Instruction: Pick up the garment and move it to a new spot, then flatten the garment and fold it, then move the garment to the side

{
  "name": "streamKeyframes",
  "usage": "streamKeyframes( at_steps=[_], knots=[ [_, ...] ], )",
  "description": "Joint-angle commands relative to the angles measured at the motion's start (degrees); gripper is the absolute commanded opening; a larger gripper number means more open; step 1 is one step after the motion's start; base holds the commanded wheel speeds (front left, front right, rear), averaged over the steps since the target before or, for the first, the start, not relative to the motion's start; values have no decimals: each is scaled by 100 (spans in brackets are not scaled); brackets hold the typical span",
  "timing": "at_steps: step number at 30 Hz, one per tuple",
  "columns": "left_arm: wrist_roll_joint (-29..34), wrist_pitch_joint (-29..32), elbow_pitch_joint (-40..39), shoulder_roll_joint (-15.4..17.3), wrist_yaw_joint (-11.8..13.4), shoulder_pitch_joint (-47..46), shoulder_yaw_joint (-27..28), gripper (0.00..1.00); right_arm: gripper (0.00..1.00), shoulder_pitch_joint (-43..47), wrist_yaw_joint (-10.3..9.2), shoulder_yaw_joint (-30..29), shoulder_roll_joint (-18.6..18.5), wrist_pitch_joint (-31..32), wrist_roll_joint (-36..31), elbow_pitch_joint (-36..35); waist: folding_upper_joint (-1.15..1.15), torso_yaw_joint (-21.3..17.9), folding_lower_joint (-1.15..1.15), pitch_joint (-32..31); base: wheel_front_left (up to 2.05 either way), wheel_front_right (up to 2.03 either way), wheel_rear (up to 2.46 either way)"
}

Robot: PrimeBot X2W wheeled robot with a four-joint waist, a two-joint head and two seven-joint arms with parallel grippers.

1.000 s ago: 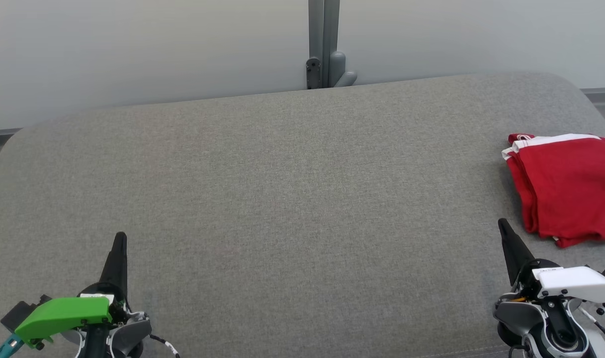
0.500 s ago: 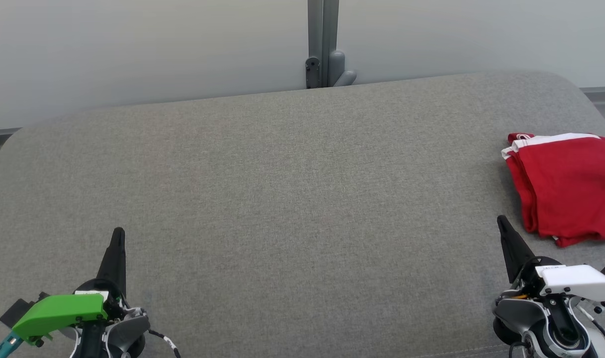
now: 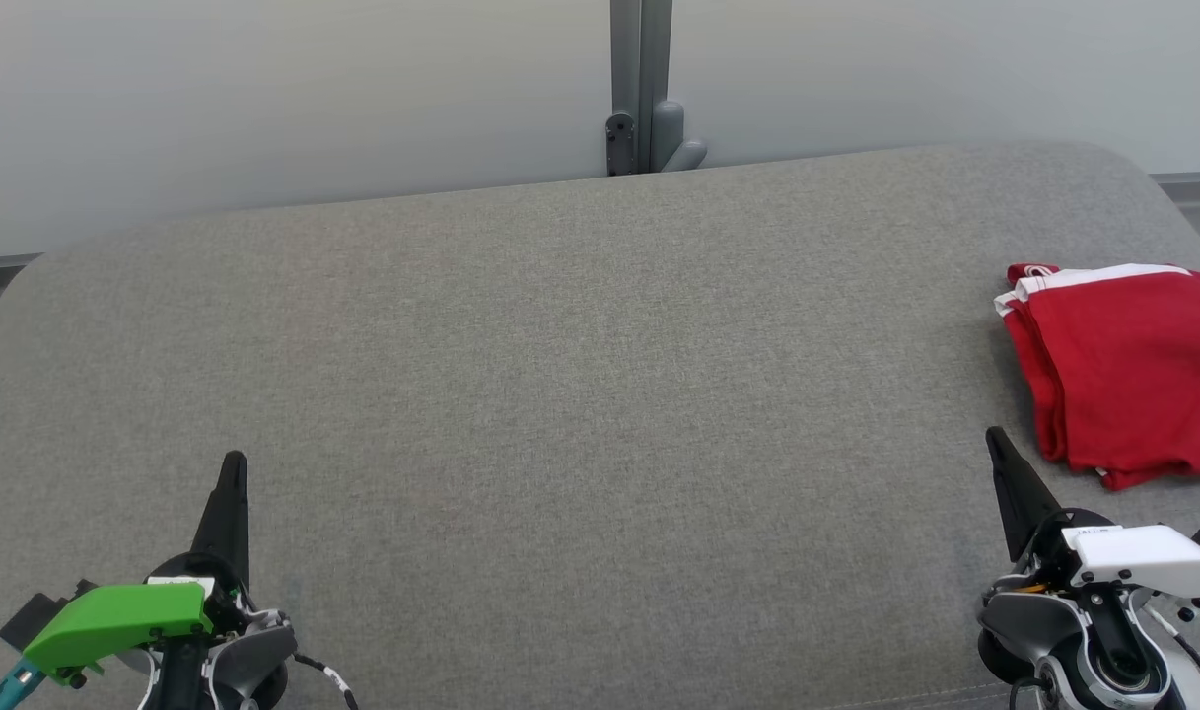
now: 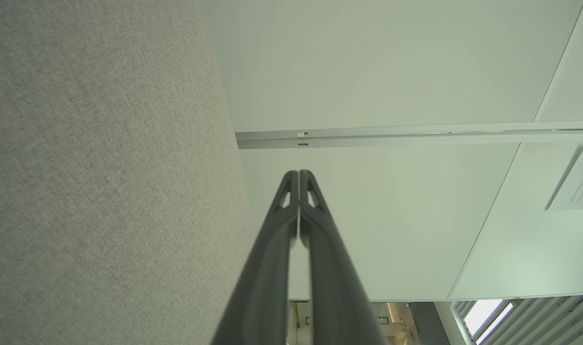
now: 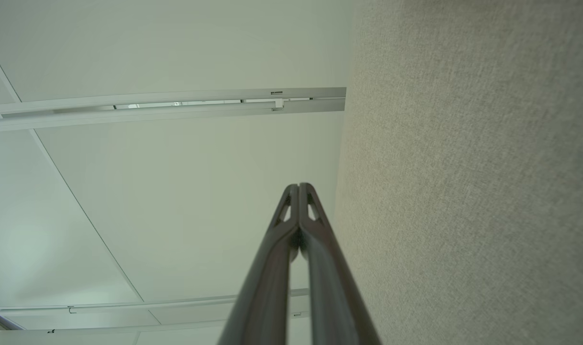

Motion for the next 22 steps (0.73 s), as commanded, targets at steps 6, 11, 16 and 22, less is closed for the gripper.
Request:
streamKeyframes(
  at_steps=[6, 11, 16, 22],
  knots=[
    [14, 26, -15, 10, -24, -68, 24, 0, 0, -54, 2, 3, -28, 20, 32, -17, 45, 0, 0, 0, 0, 0, 0],
    [18, 29, -15, 8, -24, -68, 27, 0, 0, -54, 2, 3, -29, 20, 32, -17, 45, 0, 0, 0, 0, 0, 0],
    [22, 29, -15, 5, -24, -68, 30, 0, 0, -54, 2, 3, -29, 20, 32, -17, 45, 0, 0, 0, 0, 0, 0],
    [26, 32, -15, 3, -24, -69, 32, 0, 0, -54, 2, 3, -29, 20, 32, -17, 45, 0, 0, 0, 0, 0, 0]
  ],
)
